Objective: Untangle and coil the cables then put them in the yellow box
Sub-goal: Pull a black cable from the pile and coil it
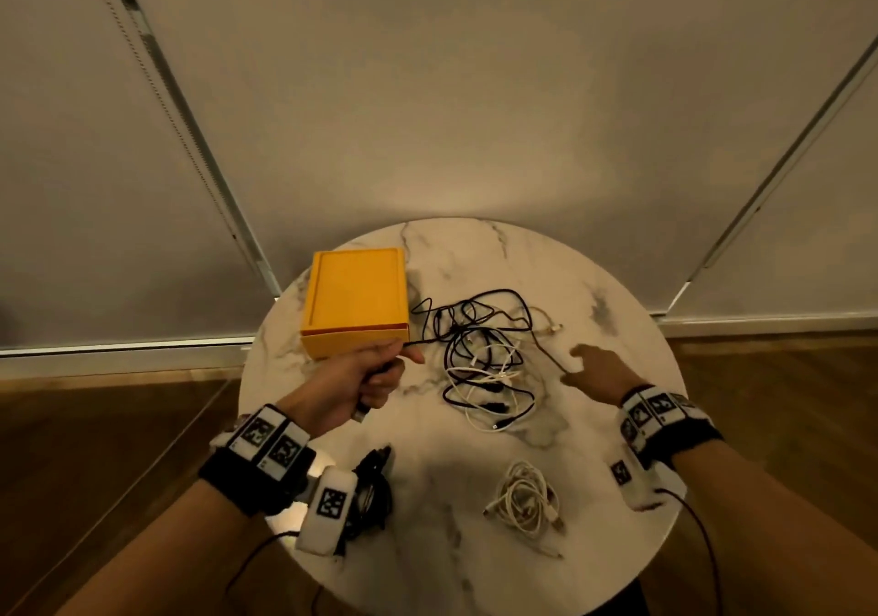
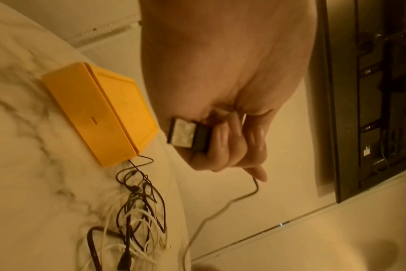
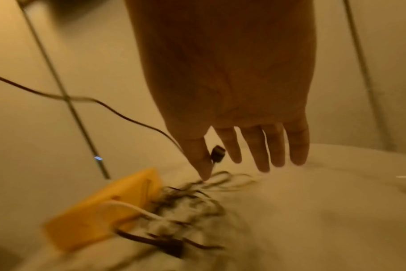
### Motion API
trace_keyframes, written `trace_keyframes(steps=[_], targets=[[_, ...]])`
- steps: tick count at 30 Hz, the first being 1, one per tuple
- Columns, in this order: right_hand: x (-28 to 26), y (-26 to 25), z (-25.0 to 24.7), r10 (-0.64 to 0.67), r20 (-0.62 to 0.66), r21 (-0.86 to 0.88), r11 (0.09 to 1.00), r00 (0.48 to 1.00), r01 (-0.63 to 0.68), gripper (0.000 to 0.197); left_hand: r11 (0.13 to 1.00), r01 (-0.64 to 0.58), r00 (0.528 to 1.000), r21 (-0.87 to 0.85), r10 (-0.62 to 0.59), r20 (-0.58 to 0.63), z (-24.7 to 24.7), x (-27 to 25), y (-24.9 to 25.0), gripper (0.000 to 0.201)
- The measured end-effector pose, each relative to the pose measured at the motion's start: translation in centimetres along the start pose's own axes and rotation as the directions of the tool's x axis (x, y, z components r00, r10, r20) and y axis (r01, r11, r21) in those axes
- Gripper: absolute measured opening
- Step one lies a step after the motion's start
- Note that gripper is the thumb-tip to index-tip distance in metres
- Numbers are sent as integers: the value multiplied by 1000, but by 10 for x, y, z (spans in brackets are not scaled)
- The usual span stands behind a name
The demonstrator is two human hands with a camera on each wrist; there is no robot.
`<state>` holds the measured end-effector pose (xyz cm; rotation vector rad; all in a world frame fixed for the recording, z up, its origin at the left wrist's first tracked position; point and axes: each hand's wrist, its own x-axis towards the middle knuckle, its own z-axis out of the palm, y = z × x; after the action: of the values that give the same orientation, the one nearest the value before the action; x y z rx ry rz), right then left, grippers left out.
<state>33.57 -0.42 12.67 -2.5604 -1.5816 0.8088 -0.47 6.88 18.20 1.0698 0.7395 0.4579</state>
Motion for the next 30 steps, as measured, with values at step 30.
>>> trace_keyframes(steps=[30], targets=[[-101,-164,33,-599,-357,291,657,716,695,11,845,-494,868,-207,491,-66,45,-11,39,33]])
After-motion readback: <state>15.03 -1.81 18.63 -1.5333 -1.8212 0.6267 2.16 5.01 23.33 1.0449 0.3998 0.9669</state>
